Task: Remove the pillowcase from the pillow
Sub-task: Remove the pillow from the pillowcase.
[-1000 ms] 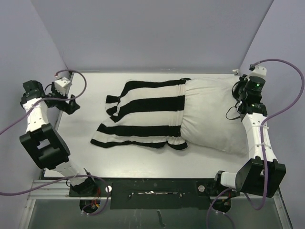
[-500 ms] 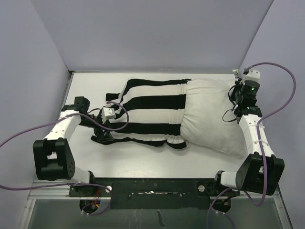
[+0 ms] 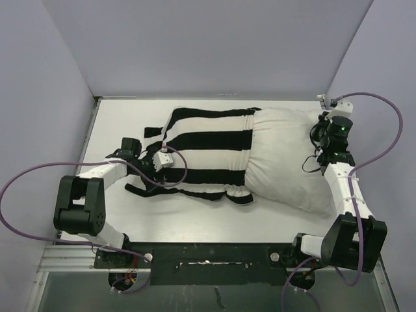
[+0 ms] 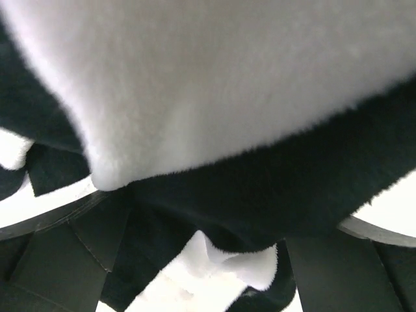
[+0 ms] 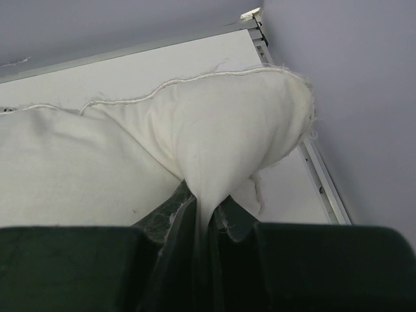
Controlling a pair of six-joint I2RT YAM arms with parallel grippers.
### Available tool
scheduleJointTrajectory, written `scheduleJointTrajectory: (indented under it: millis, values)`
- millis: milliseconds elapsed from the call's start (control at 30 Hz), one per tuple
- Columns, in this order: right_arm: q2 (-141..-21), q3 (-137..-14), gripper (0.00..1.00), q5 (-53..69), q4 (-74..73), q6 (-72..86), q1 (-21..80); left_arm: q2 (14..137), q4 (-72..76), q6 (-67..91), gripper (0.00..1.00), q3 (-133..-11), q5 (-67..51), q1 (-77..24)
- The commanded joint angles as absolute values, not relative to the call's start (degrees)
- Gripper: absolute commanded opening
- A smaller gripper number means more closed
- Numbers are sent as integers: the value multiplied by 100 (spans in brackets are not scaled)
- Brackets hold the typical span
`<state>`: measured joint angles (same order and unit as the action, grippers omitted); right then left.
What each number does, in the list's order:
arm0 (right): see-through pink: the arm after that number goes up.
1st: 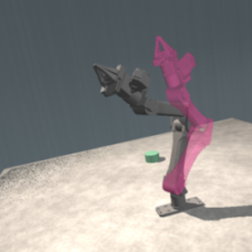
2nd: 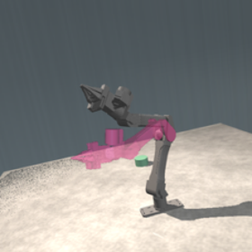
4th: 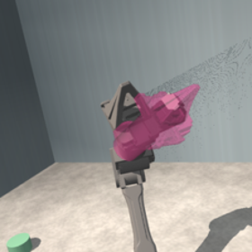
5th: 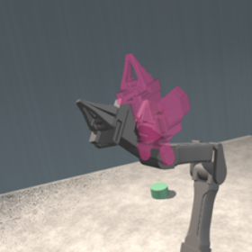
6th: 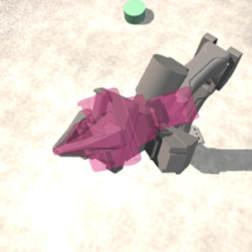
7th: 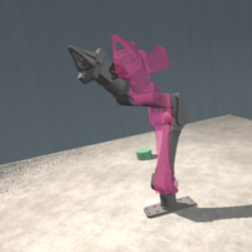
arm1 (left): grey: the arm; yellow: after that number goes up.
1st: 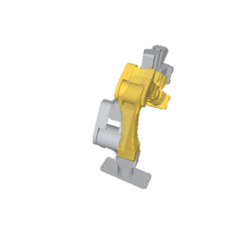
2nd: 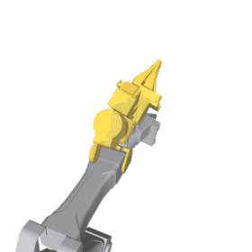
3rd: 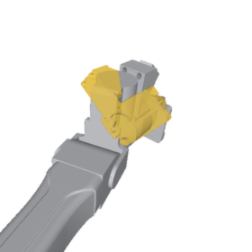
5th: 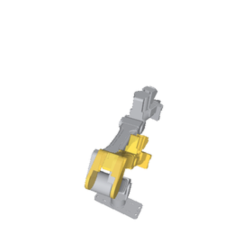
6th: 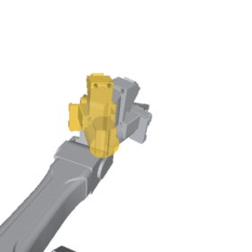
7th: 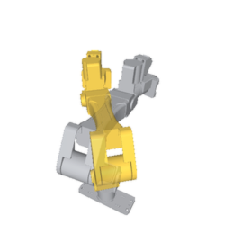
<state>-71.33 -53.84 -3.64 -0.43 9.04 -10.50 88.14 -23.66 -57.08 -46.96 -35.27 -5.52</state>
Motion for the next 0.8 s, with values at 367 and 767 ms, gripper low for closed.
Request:
scheduleJointTrajectory:
  millis: [367,767]
  values:
    - [-7243,-5477,0,210,72,1156,-1133,8615,-2969,-6453,0,-5156,-2996,707]
    - [-8621,-7233,67,625,-850,939,-538,8590,-4382,-7406,0,-5981,-3898,2366]
